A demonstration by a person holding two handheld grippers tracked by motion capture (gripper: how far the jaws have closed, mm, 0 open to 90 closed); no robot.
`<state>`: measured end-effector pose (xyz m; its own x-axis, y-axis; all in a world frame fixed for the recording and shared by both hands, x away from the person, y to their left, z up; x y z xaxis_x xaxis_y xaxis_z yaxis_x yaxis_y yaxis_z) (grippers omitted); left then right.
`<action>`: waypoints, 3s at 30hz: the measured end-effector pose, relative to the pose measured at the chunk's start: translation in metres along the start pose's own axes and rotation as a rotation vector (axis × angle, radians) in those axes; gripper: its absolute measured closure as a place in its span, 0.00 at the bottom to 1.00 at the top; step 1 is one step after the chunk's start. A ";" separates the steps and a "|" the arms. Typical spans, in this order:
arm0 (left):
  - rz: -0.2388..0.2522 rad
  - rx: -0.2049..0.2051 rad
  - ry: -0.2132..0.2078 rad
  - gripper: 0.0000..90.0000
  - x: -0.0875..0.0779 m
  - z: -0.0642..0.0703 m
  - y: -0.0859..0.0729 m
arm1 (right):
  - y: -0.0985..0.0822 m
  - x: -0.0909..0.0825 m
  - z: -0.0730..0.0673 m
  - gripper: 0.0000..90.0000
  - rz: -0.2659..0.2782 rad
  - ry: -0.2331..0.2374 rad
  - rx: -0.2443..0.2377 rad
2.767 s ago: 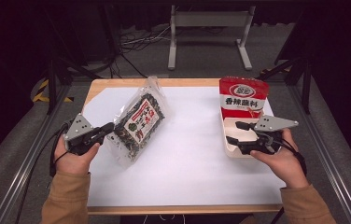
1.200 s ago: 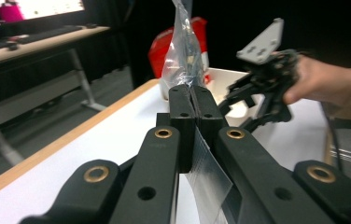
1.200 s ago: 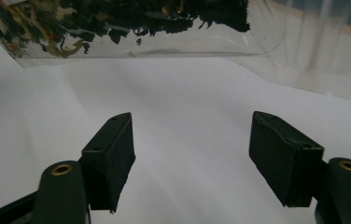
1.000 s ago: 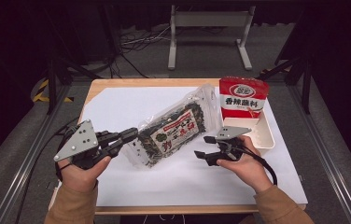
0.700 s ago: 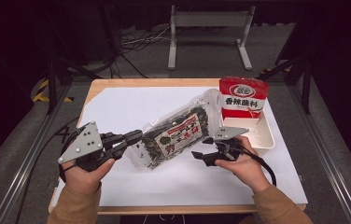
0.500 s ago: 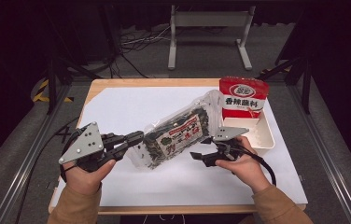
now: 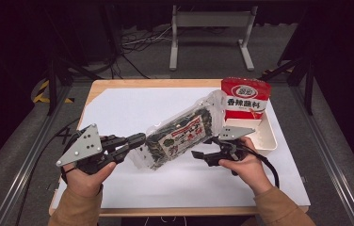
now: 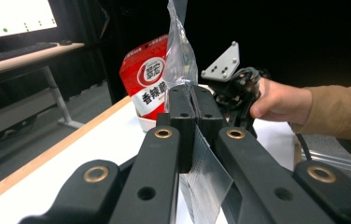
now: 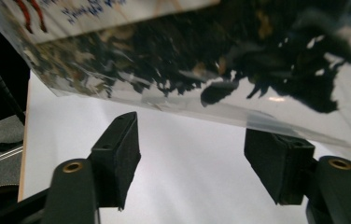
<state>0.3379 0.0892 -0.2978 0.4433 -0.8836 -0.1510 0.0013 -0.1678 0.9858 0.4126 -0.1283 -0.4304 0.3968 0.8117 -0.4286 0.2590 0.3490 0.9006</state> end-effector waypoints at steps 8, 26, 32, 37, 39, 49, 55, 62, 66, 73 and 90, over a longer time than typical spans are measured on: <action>0.029 -0.003 -0.033 0.99 -0.003 0.002 0.002 | 0.004 -0.001 0.001 0.38 0.062 0.023 0.042; -0.003 -0.015 -0.143 0.98 -0.006 0.001 -0.011 | 0.019 -0.017 -0.003 0.37 0.151 0.084 -0.008; -0.027 -0.069 -0.148 0.98 -0.012 -0.011 -0.025 | 0.026 -0.024 -0.007 0.38 0.180 0.097 -0.019; -0.044 -0.089 -0.150 0.98 -0.012 -0.016 -0.033 | 0.032 -0.029 -0.007 0.39 0.217 0.106 -0.011; -0.055 -0.101 -0.156 0.98 -0.011 -0.017 -0.036 | 0.034 -0.031 -0.007 0.40 0.233 0.107 -0.006; -0.126 -0.108 -0.171 0.98 -0.004 -0.021 -0.053 | 0.041 -0.040 -0.007 0.51 0.280 0.113 0.011; -0.130 -0.127 -0.196 0.98 -0.001 -0.020 -0.059 | 0.044 -0.045 -0.009 0.55 0.291 0.135 0.014; -0.143 -0.127 -0.205 0.98 0.003 -0.020 -0.064 | 0.044 -0.047 -0.009 0.60 0.286 0.149 0.044; -0.141 -0.131 -0.196 0.98 0.001 -0.024 -0.066 | 0.043 -0.053 -0.012 0.71 0.262 0.182 0.056; -0.105 -0.166 -0.170 0.97 0.001 -0.033 -0.067 | 0.050 -0.062 -0.025 0.82 0.259 0.252 0.046; -0.099 -0.213 -0.091 0.73 0.001 -0.050 -0.072 | 0.069 -0.104 -0.017 0.84 0.112 0.138 -0.020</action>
<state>0.3826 0.1222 -0.3651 0.3488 -0.9049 -0.2438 0.2338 -0.1679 0.9577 0.3740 -0.1806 -0.3222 0.2970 0.9023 -0.3124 0.2018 0.2604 0.9442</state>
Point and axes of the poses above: each handheld gripper's, and its own axes: x roughly forward along the jaws, y roughly out of its top, z roughly to its right, the point moved 9 cm from there along x, roughly forward along the jaws, and after that the axes turned 2 degrees about -x, right-handed, at the moved point
